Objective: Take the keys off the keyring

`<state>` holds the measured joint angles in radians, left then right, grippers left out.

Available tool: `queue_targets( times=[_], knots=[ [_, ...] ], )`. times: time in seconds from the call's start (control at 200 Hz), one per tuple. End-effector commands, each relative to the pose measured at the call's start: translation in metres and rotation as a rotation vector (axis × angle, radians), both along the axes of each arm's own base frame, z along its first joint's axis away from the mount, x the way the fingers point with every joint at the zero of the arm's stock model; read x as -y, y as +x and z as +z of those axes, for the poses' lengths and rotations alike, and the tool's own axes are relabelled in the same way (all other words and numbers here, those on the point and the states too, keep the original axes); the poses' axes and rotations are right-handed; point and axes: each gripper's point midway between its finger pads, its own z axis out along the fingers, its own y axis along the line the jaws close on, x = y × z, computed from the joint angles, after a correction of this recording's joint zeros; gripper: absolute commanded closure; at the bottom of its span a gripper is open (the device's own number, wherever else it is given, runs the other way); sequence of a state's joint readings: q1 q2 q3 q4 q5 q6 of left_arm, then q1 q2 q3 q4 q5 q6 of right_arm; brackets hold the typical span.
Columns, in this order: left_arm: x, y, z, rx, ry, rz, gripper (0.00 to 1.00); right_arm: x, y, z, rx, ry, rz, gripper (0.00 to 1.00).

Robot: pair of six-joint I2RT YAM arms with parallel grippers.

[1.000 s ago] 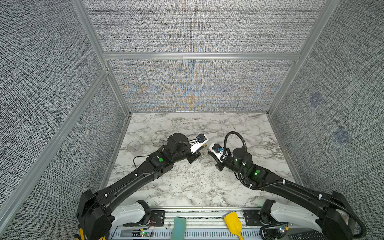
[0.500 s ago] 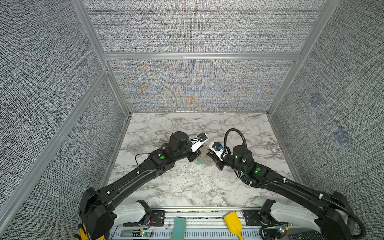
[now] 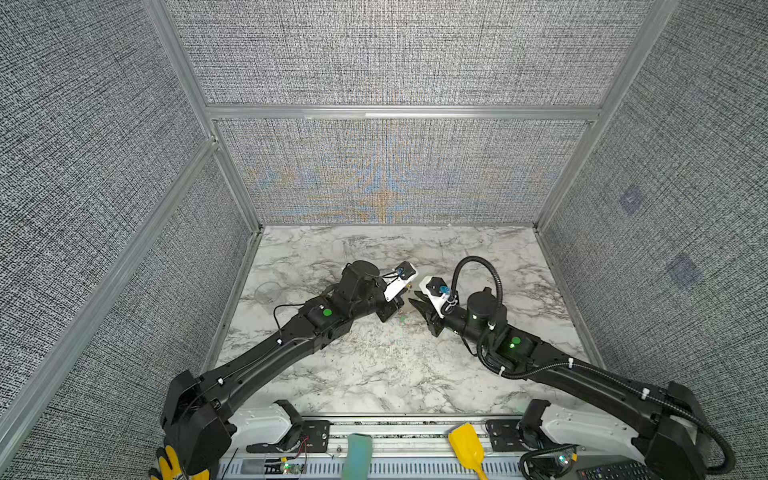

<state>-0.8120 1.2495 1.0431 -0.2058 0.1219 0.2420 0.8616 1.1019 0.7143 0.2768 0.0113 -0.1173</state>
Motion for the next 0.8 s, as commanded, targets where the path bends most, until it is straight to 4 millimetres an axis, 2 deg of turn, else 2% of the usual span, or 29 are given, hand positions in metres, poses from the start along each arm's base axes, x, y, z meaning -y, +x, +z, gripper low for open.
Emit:
queue_targets(
  times=[0.0,0.18,0.48,0.795],
  knots=[
    [0.003,0.003,0.011,0.019,-0.034,0.009,1.00,-0.001,0.008,0.013,0.024,0.042,-0.042,0.77],
    [0.003,0.001,0.010,0.014,-0.038,0.003,1.00,0.002,0.020,0.011,0.026,0.032,-0.108,0.79],
    [0.004,0.001,0.009,0.008,-0.047,0.001,1.00,-0.005,0.016,0.007,0.014,0.033,-0.071,0.80],
    [0.005,0.000,0.007,-0.004,-0.053,0.001,1.00,-0.005,0.021,0.008,0.020,0.023,-0.099,0.77]
  ],
)
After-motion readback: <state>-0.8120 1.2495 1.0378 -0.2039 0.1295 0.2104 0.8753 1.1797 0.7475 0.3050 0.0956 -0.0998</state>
